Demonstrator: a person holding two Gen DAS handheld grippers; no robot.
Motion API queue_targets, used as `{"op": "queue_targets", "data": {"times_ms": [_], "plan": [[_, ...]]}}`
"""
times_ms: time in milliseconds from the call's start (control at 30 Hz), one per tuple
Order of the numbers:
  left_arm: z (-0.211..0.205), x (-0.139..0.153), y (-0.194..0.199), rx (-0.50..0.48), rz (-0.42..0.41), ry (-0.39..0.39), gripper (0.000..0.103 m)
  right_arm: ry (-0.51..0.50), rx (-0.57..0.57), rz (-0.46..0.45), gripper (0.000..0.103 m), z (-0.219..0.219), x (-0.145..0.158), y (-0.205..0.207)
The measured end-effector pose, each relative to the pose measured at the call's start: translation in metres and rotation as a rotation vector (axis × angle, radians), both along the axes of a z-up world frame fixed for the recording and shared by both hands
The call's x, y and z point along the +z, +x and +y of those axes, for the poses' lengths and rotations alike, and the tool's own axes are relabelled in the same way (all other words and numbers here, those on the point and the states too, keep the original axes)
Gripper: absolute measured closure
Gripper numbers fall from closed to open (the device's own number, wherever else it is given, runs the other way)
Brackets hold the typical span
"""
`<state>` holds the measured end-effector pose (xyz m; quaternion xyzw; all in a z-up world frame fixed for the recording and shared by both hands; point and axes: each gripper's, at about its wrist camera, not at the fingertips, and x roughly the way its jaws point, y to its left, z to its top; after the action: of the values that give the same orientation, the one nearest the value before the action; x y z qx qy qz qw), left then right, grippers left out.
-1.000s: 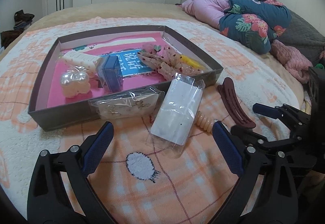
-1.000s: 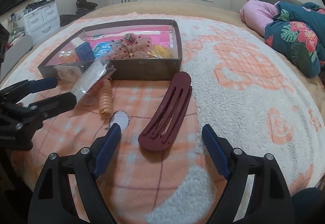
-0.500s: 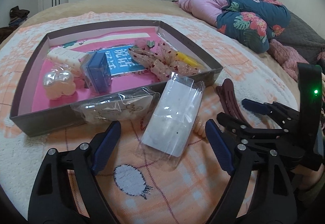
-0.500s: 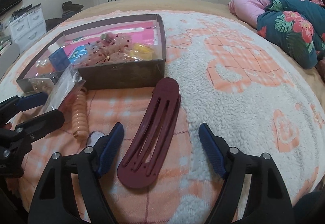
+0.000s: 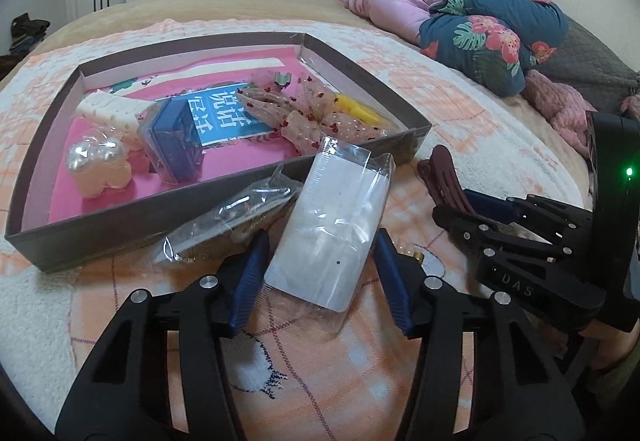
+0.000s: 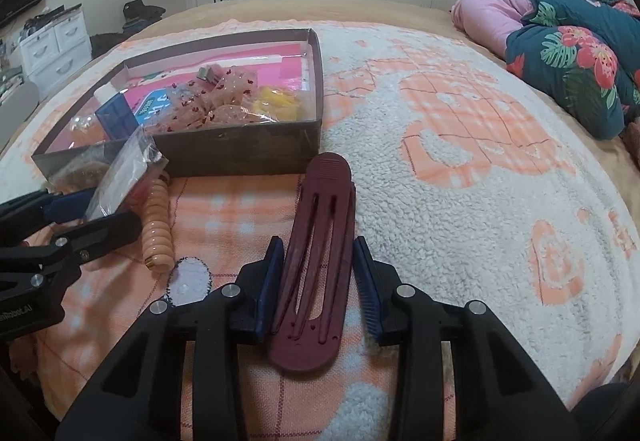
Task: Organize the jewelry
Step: 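Grasp the maroon hair clip with the right tool while the left tool grasps the clear bag, then carry the maroon clip into the box with the right tool while the left tool carries the bag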
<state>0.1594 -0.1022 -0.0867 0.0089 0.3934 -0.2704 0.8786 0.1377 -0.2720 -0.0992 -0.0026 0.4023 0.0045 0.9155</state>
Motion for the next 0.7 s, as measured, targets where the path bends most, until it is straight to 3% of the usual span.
{"op": "queue_targets", "data": {"times_ms": [433,700], "plan": [[-0.006,0.011,-0.018,-0.046,-0.027,-0.009,0.061,0.128,0.036,-0.034,0.071,-0.005,0.013,-0.012],[0.008,0.028,-0.025,-0.027,-0.059,-0.054,0.062,0.166,0.092,-0.114,0.071,0.002,0.032,-0.026]]}}
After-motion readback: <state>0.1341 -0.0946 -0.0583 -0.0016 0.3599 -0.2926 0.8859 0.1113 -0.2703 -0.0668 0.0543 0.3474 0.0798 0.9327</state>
